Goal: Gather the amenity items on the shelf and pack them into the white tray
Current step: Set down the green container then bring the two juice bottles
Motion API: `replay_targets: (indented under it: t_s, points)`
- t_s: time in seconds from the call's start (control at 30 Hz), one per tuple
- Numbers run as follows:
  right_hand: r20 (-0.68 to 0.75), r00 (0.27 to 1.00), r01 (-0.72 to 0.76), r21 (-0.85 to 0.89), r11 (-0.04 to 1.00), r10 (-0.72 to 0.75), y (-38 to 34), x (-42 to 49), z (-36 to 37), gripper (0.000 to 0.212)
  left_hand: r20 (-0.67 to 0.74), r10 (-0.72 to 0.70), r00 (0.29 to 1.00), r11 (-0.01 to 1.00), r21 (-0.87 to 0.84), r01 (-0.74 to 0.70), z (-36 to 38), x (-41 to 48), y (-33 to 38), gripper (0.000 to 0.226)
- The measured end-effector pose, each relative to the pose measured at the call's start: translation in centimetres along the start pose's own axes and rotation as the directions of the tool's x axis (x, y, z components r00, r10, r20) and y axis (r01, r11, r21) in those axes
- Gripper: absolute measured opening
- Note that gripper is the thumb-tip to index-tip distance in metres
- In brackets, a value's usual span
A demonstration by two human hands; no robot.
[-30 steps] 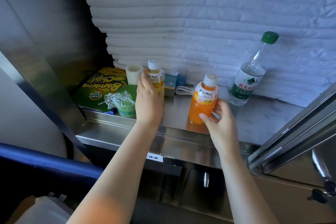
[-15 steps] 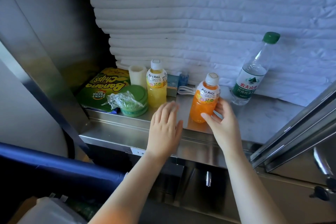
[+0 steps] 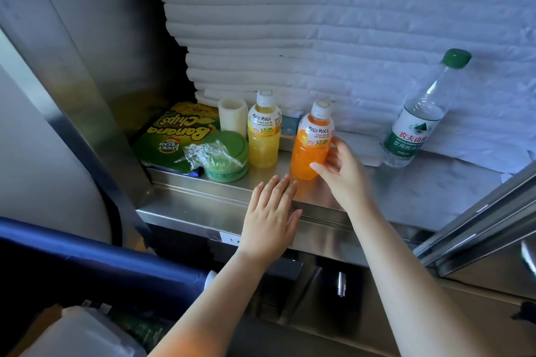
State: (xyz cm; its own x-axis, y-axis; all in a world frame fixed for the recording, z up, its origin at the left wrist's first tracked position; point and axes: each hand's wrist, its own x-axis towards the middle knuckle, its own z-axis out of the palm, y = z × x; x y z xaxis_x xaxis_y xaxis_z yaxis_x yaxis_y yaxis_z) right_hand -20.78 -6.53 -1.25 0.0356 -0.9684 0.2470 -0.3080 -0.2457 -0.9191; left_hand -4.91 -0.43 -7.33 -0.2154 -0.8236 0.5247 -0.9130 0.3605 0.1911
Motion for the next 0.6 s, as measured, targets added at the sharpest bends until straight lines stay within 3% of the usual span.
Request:
replay_targets:
  t_s: [0.37, 0.5, 0.6]
  points:
    - [0.050, 0.999, 0.010, -0.042, 0.999, -0.008, 0.3, 2.3, 2.3, 0.052, -0.017, 0.004, 1.000, 1.000, -0.005, -0.004, 0.3, -0.1, -0.2, 0.049]
    - [0.129, 0.991, 0.028, -0.042, 0.999, -0.023, 0.8, 1.0, 2.4, 0.069, -0.025, 0.001, 1.000, 1.000, -0.008, -0.001, 0.4, -0.1, -0.2, 0.051]
    - [-0.005, 0.990, 0.135, -0.283, 0.949, -0.143, 1.6, -1.4, 2.1, 0.056, -0.033, 0.005, 0.999, 1.000, -0.015, -0.006, 0.5, -0.2, -0.2, 0.050]
